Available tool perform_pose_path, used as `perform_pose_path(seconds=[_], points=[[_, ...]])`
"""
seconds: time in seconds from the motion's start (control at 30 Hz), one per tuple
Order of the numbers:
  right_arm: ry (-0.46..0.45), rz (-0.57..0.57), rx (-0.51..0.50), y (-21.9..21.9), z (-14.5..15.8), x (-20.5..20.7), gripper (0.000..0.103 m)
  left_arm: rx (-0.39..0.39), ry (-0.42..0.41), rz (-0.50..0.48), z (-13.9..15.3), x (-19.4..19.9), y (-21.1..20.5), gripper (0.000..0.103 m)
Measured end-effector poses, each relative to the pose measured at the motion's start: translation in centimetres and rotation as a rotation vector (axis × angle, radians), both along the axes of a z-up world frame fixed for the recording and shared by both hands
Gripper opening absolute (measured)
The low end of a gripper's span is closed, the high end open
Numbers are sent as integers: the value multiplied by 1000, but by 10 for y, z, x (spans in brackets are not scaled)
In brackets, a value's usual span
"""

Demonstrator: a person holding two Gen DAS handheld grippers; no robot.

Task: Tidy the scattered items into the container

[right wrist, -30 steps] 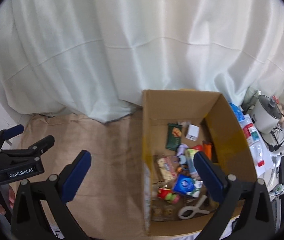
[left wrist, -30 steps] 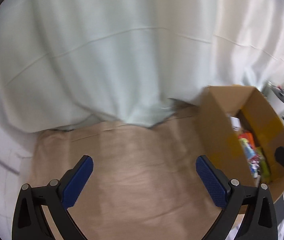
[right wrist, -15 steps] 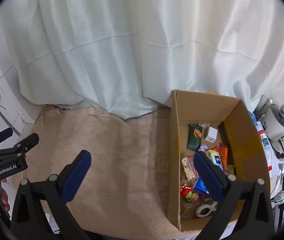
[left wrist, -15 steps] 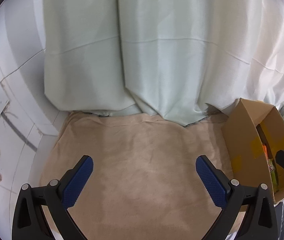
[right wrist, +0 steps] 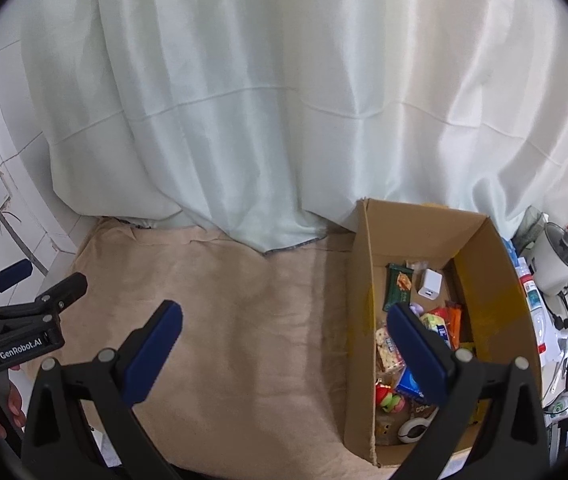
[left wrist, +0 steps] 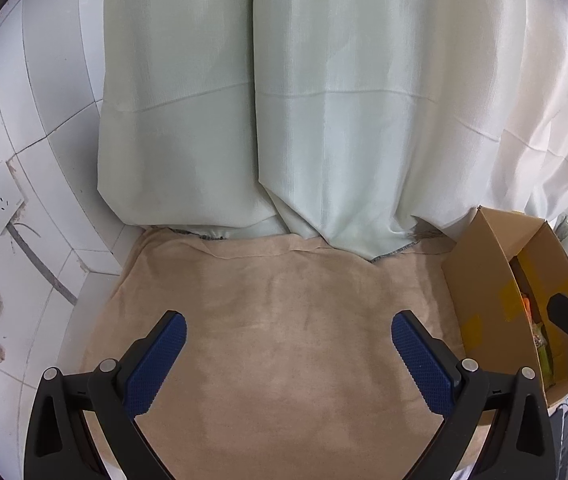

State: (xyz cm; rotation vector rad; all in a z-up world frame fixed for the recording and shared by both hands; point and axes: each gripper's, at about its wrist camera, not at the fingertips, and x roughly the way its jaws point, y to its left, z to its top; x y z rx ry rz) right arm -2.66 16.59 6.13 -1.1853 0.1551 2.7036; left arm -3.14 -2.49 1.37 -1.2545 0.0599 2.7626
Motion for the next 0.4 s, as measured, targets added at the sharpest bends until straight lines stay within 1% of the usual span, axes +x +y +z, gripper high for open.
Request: perform_pose_path(seconds=[0.4], points=[[-9, -5, 9, 0, -2, -6, 103, 5, -12, -13, 0, -6, 0, 103]])
